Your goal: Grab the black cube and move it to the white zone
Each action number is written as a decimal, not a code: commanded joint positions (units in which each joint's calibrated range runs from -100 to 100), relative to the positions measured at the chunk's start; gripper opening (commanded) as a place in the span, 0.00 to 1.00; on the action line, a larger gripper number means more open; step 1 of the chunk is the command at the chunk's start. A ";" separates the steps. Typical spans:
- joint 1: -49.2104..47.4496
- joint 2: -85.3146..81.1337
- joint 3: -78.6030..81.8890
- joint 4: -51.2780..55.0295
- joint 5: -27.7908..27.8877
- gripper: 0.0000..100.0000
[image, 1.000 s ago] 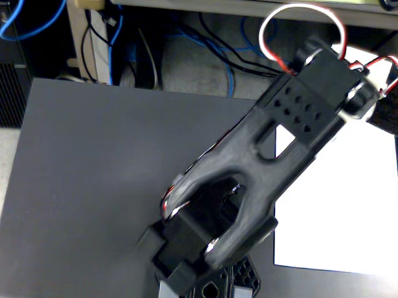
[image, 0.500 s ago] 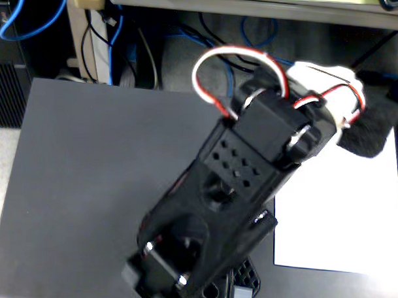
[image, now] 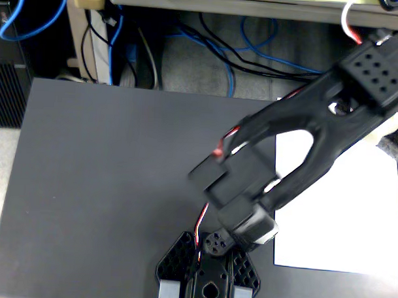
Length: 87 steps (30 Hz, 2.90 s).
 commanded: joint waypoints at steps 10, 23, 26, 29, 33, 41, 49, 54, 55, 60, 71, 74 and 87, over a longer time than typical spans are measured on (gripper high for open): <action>-0.49 11.06 -2.57 -4.25 -0.20 0.02; -6.75 10.14 5.68 -3.91 -0.09 0.12; -6.60 10.14 5.68 -3.48 -0.04 0.12; 2.75 10.14 5.41 -4.17 5.78 0.12; 6.13 10.14 1.87 -4.17 7.19 0.12; 4.73 10.90 2.14 -3.39 7.66 0.35; 4.14 10.90 2.96 -3.31 7.77 0.36; 4.44 10.98 2.96 -3.31 7.77 0.35; 4.81 10.98 2.96 -3.31 7.71 0.35; 4.81 10.90 1.96 -3.31 8.19 0.36; 4.88 10.31 2.87 -3.31 13.32 0.56; 4.88 10.14 2.14 -3.31 13.32 0.56; 9.66 9.72 -27.32 22.51 12.48 0.56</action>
